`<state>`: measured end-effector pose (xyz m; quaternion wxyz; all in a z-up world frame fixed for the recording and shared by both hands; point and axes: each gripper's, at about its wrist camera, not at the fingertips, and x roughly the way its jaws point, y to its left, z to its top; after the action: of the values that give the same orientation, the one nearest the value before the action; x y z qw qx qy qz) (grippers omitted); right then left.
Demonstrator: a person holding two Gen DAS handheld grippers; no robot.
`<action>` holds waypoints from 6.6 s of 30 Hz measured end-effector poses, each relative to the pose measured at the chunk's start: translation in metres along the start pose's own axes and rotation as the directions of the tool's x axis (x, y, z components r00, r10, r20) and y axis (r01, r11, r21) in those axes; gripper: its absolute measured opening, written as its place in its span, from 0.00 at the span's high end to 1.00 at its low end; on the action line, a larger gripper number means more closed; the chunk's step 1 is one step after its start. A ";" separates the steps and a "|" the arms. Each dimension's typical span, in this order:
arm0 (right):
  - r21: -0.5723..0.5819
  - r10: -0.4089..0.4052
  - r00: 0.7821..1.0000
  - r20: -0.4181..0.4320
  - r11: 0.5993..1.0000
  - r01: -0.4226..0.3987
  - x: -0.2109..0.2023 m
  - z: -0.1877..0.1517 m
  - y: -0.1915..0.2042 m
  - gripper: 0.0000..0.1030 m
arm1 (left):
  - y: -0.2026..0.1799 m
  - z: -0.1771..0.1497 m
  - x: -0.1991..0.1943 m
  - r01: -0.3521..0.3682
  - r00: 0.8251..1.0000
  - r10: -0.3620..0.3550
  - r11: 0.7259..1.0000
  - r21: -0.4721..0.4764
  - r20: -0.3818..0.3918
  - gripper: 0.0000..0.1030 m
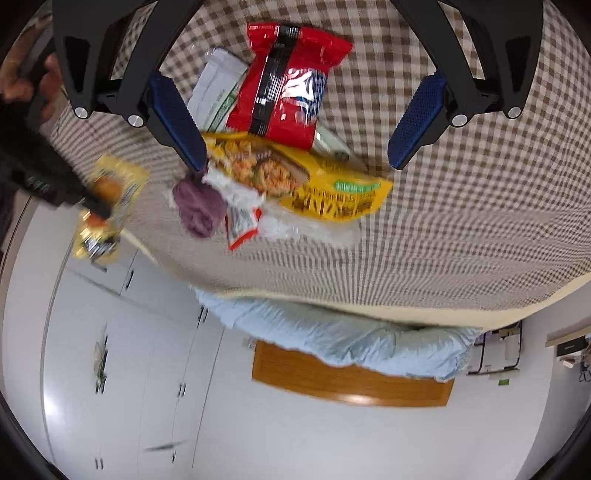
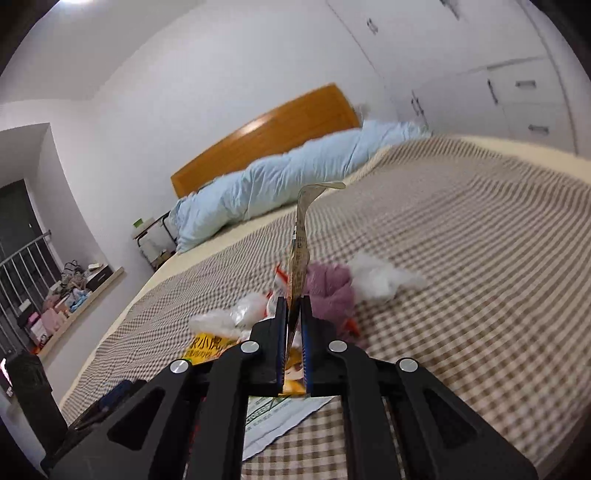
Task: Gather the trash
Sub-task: 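Grasp the gold snack stick packet with the right gripper, then grasp the red snack packet with the left gripper and lift it, then carry the red packet and gold packet off the bed down to the bin, then open the left gripper to drop the red packet while the right releases the gold packet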
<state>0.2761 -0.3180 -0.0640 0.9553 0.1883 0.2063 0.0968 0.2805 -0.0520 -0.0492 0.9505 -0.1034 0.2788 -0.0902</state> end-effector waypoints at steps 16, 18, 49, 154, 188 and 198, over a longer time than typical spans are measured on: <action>-0.001 0.003 0.999 -0.037 1.000 -0.003 -0.004 -0.005 -0.015 0.93 | -0.015 -0.033 0.035 0.020 0.979 -0.015 1.000 0.024 -0.202 0.07; -0.008 0.004 0.999 -0.037 1.000 -0.004 -0.003 -0.006 -0.014 0.93 | -0.012 -0.033 0.037 0.015 0.978 -0.011 1.000 0.015 -0.208 0.09; -0.042 0.030 0.997 -0.068 0.999 -0.033 0.002 -0.014 -0.003 0.93 | -0.016 -0.029 0.027 0.033 0.985 -0.028 0.999 0.029 -0.169 0.51; -0.182 -0.209 0.734 -0.646 0.976 0.118 -0.080 -0.274 -0.050 0.93 | -0.044 -0.289 -0.031 0.099 0.817 -0.025 0.990 0.099 -0.576 0.51; -0.209 -0.269 0.681 -0.681 0.963 0.171 -0.056 -0.297 -0.063 0.93 | -0.030 -0.294 -0.007 -0.009 0.756 0.007 1.000 0.001 -0.654 0.07; -0.253 -0.314 0.644 -0.698 0.949 0.188 -0.051 -0.303 -0.065 0.74 | -0.023 -0.295 -0.011 -0.026 0.761 -0.001 0.999 -0.033 -0.648 0.07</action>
<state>0.1071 -0.2933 -0.3273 0.8090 0.0278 0.5854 0.0458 0.1069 -0.1143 -0.2806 0.7940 -0.0828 0.5923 -0.1086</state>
